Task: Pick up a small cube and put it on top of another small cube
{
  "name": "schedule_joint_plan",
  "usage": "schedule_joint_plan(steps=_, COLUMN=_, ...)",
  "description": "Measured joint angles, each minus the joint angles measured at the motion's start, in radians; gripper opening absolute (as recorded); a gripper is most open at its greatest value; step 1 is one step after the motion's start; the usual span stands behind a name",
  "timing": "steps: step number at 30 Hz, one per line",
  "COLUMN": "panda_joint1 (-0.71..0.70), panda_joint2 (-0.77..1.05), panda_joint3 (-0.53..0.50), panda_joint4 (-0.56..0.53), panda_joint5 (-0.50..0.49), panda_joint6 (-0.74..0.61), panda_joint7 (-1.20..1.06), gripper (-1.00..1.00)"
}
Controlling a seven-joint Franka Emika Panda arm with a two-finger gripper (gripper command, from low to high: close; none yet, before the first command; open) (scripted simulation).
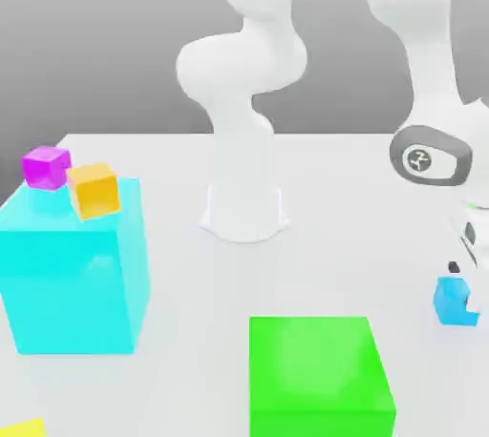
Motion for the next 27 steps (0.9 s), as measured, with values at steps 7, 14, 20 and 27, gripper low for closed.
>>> schedule_joint_plan(steps=7, panda_joint1=-0.009, panda_joint2=-0.018, panda_joint3=0.012, panda_joint4=-0.004, panda_joint5=0.009, panda_joint6=-0.014, panda_joint7=-0.007, gripper=-1.0)
schedule_joint_plan(steps=14, panda_joint1=-0.125, panda_joint2=-0.259, panda_joint3=0.034, panda_joint4=-0.034, panda_joint5=0.15, panda_joint6=-0.214, panda_joint7=-0.139, gripper=-1.0)
schedule_joint_plan(steps=20, panda_joint1=-0.368, panda_joint2=-0.465, panda_joint3=-0.106, panda_joint4=-0.017, panda_joint5=0.136, panda_joint6=-0.415, panda_joint7=-0.211, gripper=-1.0)
schedule_joint_plan(steps=27, panda_joint1=-0.578, panda_joint2=-0.676, panda_joint3=-0.293, panda_joint4=-0.003, panda_joint5=0.086, panda_joint6=-0.627, panda_joint7=-0.265, gripper=-1.0)
